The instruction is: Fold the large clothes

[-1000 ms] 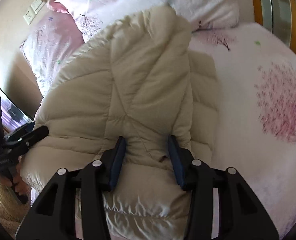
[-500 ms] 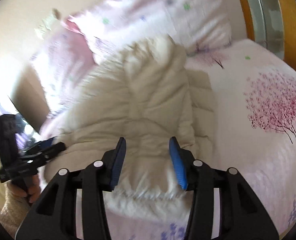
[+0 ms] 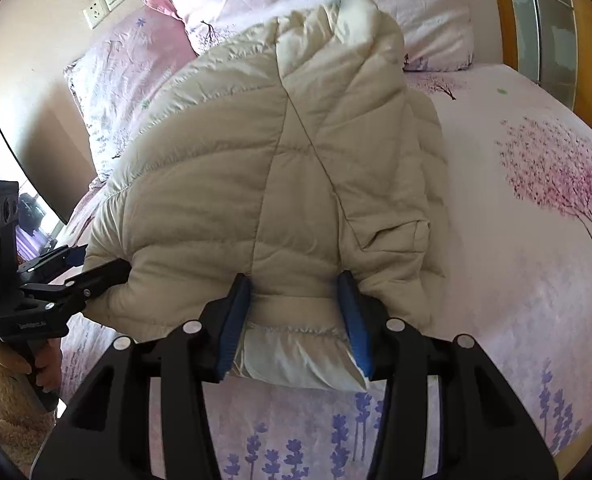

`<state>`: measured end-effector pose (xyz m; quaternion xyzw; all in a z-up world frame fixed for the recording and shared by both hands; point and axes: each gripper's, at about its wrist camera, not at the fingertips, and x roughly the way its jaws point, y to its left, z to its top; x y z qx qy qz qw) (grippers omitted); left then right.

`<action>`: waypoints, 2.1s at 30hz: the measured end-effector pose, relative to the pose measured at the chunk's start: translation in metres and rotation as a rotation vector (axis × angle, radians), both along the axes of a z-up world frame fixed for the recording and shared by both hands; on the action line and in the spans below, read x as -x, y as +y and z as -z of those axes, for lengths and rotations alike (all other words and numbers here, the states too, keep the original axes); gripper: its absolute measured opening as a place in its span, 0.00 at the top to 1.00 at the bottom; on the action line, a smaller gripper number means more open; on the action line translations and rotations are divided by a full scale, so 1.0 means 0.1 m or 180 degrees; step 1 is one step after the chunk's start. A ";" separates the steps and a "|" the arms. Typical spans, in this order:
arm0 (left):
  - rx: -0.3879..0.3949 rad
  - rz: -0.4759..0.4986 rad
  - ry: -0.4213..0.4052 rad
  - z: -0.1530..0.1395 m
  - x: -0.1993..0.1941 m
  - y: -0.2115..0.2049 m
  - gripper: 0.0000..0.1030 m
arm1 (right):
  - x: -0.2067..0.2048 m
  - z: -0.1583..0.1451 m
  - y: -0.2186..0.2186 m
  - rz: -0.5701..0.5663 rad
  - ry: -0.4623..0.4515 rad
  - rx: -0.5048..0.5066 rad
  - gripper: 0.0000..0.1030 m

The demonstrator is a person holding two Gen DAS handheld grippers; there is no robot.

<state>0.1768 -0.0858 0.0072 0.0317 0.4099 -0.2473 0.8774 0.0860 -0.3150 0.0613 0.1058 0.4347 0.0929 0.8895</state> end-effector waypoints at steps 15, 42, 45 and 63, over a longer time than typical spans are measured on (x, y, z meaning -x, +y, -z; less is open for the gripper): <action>0.0795 -0.0316 0.0141 -0.17 -0.16 0.53 0.12 | -0.07 -0.50 -0.13 -0.0023 0.0027 0.0025 0.33; 0.0894 -0.0235 0.0213 -0.07 -0.76 0.45 0.01 | -0.87 -0.20 -0.93 0.0697 0.0608 -0.0807 0.08; 0.0960 -0.0266 0.0260 -0.05 -0.75 0.48 0.01 | -0.94 -0.12 -1.03 0.0658 0.0732 -0.1012 0.07; 0.1594 -0.0207 0.0774 0.21 -0.89 0.63 0.01 | -1.22 0.16 -1.00 0.0495 0.1104 -0.1197 0.02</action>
